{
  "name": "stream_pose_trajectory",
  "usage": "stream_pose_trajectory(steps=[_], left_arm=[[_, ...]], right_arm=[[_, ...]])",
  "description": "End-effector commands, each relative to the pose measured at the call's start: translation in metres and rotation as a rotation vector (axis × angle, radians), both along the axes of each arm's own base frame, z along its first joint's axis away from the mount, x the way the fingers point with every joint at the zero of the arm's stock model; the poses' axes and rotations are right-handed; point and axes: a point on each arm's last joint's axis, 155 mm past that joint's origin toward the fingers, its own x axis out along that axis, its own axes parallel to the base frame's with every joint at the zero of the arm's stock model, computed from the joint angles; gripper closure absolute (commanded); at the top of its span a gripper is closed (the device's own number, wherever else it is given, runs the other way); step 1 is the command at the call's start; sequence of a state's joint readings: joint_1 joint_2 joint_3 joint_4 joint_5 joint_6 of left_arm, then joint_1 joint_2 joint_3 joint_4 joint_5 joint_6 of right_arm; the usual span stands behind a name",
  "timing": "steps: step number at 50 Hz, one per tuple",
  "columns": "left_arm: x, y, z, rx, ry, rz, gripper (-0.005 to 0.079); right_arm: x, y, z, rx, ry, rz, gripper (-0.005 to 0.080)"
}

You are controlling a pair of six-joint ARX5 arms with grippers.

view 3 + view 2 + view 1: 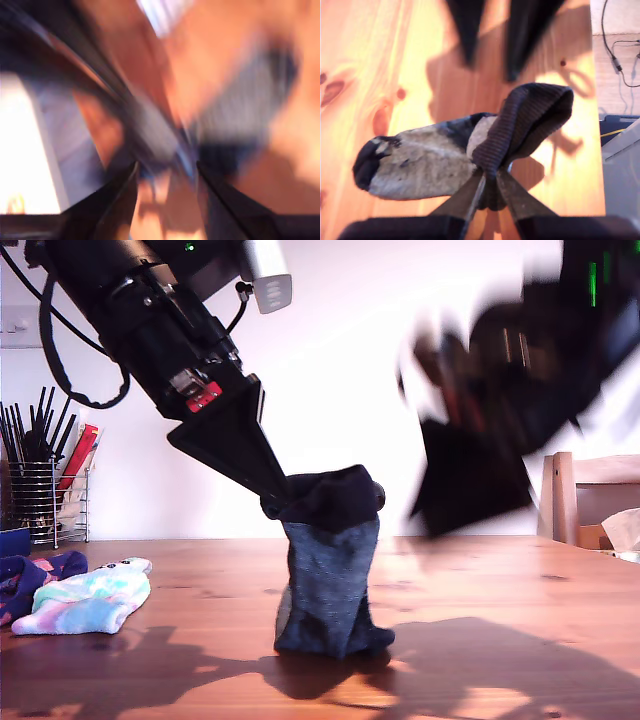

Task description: Fold the socks in front of you. After folding them, place them to the left side.

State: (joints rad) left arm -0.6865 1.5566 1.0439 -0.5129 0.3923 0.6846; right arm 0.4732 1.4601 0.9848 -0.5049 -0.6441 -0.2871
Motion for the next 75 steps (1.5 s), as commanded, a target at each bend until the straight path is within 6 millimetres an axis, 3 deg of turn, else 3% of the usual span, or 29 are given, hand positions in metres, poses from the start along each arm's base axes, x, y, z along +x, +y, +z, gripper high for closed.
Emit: stream_pose_trajectory(steps=[1,20,40,61,68,75], left_arm=[[-0.004,0.001,-0.017,0.023,0.038,-0.001,0.0764],[-0.003,0.000,-0.016,0.017,0.048,0.020,0.0764],[-0.003,0.000,-0.016,0.015,0.062,0.039,0.0764],[-0.001,-0.004,-0.004,-0.002,0.066,0.034,0.0763],[0.005,-0.007,0.004,-0.021,0.054,0.038,0.0763],[0.007,-0.006,0.006,-0.029,0.060,0.042,0.0763]], right_arm=[[-0.006,0.000,-0.015,-0.026,0.030,0.012,0.0396],[-0.025,0.009,-0.025,-0.109,-0.025,0.111,0.0358],[-0.024,0.010,-0.034,-0.181,-0.069,0.108,0.0348],[-0.023,0.012,-0.034,-0.181,-0.092,0.123,0.0593],[-0.023,0.012,-0.033,-0.180,-0.091,0.124,0.0768],[-0.021,0.014,-0.032,-0.171,-0.104,0.124,0.0763]])
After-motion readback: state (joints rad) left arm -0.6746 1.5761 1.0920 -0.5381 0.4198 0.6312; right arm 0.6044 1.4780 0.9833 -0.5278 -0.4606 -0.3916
